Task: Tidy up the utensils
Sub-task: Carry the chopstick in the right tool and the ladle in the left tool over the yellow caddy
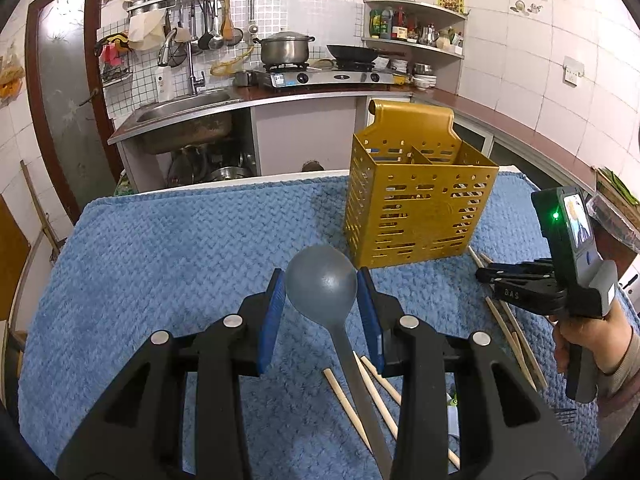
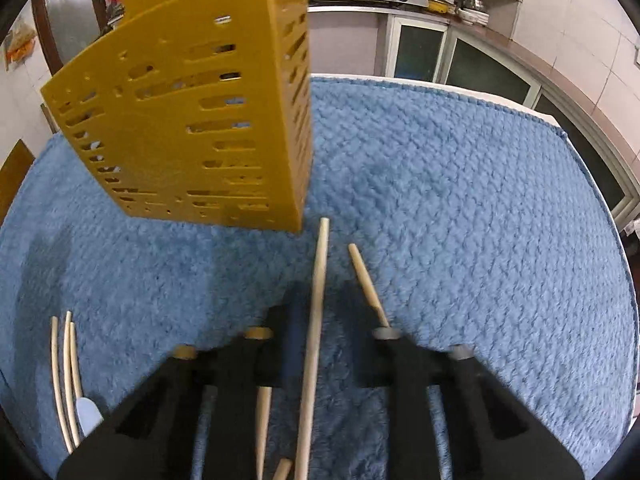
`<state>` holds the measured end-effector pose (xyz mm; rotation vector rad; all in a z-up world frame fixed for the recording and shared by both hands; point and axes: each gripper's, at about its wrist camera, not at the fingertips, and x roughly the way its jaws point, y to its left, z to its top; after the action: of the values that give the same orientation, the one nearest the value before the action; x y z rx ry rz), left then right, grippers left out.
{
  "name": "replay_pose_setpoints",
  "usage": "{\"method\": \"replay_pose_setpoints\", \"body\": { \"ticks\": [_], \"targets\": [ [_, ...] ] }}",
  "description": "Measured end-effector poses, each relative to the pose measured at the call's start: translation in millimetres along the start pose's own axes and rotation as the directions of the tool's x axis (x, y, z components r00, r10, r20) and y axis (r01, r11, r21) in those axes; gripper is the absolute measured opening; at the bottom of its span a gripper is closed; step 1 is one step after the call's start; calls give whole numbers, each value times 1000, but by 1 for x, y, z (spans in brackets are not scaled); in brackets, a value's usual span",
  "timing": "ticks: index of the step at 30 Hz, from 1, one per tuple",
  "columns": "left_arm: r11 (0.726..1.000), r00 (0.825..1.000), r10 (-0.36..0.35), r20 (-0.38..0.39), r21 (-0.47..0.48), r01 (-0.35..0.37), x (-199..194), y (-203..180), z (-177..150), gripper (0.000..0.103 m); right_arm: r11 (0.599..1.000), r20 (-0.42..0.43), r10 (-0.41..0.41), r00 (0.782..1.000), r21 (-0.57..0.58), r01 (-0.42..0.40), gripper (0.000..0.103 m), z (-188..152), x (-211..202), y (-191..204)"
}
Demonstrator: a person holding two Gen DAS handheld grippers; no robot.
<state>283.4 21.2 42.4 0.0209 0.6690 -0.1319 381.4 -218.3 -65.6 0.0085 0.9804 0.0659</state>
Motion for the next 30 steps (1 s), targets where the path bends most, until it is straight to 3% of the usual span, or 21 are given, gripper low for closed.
{"method": "replay_pose_setpoints", "body": {
  "ticks": [5,11,16,22,26,30],
  "targets": [
    [1000,1000,0,4,2,0,-1,-2,0,35,1000,39,14,999,28,-15,6,-7,-13,-7],
    [1000,1000,-4,18,8,4,-5,-8,2,35,990,157,89,984,98,-106,6,-9,-53,-28],
    [1000,999,-15,34,20,14,-10,-15,5,35,980,278,125,952,118,-163,6,-13,-86,-38],
    [999,999,-23,49,29,21,-13,-21,10,35,959,426,195,884,108,-263,6,-20,-115,-47],
    [999,998,-27,65,37,24,-15,-24,16,35,947,462,230,856,95,-306,6,-18,-123,-50],
    [998,996,-28,86,52,23,-18,-29,26,35,946,483,225,846,100,-308,6,-18,-126,-51]
  ]
}}
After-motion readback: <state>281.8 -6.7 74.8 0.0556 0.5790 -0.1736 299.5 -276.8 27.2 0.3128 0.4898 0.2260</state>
